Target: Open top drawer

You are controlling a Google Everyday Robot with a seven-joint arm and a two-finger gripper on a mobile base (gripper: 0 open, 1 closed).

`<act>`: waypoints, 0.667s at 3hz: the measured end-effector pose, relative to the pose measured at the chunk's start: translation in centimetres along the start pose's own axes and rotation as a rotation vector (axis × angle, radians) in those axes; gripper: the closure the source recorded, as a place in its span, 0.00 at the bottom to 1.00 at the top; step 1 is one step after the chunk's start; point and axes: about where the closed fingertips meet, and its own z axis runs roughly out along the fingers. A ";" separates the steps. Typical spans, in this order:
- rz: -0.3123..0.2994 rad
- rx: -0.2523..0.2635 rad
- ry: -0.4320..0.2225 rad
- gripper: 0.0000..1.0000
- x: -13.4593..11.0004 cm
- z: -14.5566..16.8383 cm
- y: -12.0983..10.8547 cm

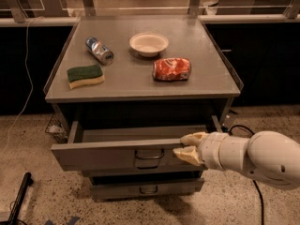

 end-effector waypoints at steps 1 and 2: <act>0.000 0.000 0.000 0.00 0.0 0.0 0.0; 0.001 0.001 -0.009 0.00 0.0 -0.4 0.5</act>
Offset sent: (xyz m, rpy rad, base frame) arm 0.0000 0.0000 0.0000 0.0000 0.0000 0.0001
